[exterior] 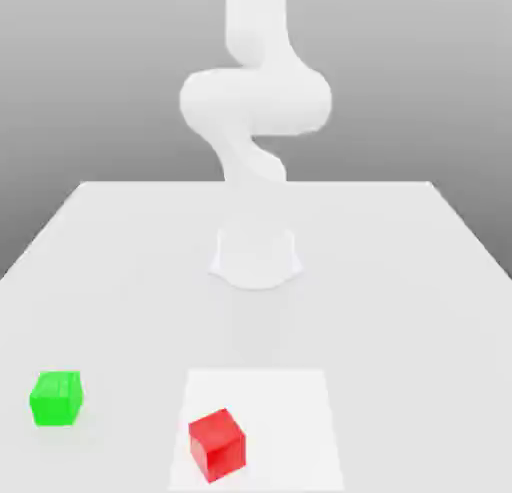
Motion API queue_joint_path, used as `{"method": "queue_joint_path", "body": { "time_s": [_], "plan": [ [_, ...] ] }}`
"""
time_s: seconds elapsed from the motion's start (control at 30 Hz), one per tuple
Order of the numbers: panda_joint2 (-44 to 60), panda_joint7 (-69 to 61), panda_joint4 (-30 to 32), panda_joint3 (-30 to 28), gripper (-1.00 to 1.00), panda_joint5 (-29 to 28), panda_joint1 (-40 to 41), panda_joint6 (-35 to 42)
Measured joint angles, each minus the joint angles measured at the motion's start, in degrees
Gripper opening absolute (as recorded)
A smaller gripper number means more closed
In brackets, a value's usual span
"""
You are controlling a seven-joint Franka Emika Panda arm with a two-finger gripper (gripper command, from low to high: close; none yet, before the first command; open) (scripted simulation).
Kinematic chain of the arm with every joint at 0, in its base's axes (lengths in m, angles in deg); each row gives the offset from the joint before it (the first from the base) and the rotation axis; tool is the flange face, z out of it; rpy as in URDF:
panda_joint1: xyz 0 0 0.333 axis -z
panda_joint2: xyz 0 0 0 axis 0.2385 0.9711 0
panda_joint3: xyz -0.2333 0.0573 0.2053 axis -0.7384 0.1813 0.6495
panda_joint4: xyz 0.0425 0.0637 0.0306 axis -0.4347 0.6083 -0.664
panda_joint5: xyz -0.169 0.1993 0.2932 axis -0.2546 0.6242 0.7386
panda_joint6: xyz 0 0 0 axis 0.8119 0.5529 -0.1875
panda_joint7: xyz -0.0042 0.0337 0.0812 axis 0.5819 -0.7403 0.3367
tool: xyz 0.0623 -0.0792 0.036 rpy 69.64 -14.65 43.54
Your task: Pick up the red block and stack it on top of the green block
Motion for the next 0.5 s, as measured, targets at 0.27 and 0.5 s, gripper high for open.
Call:
{"method": "queue_joint_path", "body": {
  "time_s": [0.27,0.5],
  "plan": [
    [17.1,18.9,3.9,6.3,0.00,-4.5,8.4,-6.7],
    [31.7,34.8,7.3,8.6,0.00,-8.0,12.8,-12.5]
  ]
}}
